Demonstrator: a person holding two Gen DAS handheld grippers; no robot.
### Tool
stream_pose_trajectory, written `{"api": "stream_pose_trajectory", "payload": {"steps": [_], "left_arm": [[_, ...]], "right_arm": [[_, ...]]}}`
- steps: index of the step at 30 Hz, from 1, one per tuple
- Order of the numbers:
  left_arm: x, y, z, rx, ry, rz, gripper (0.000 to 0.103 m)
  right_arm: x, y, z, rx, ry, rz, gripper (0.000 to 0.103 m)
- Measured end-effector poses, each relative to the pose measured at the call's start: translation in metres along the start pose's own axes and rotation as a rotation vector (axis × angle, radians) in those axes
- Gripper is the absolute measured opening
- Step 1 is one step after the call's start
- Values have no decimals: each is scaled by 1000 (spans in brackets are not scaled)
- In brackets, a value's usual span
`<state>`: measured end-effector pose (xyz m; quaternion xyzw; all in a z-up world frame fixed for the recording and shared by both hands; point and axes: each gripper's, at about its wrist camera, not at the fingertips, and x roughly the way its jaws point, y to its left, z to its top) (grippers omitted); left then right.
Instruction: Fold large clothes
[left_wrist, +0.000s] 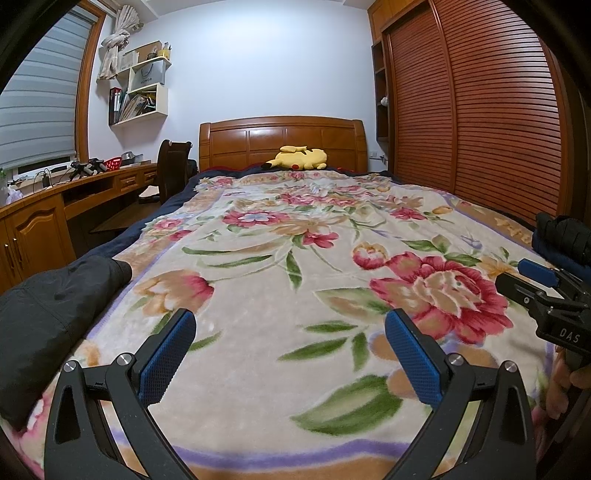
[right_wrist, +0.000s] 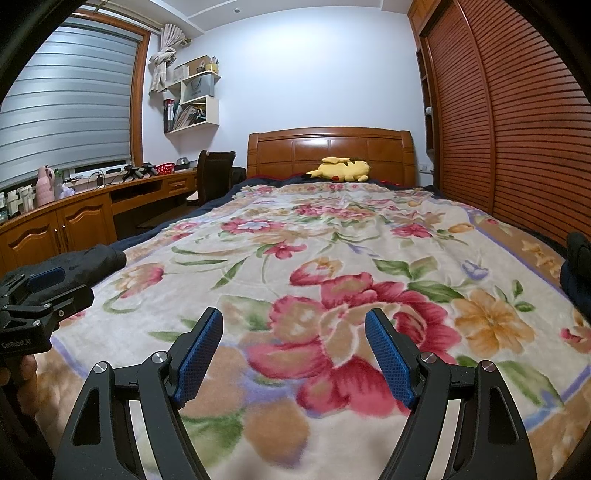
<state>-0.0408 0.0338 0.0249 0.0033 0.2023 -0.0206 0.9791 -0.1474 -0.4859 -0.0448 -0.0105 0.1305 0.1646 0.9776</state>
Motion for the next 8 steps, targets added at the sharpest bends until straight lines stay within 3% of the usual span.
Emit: {"api": "stream_pose_trajectory", "payload": {"steps": [8], "left_arm": [[0,0,0,1,0,0,102]], "right_arm": [[-1,-2,0,-4,0,4,81]]}}
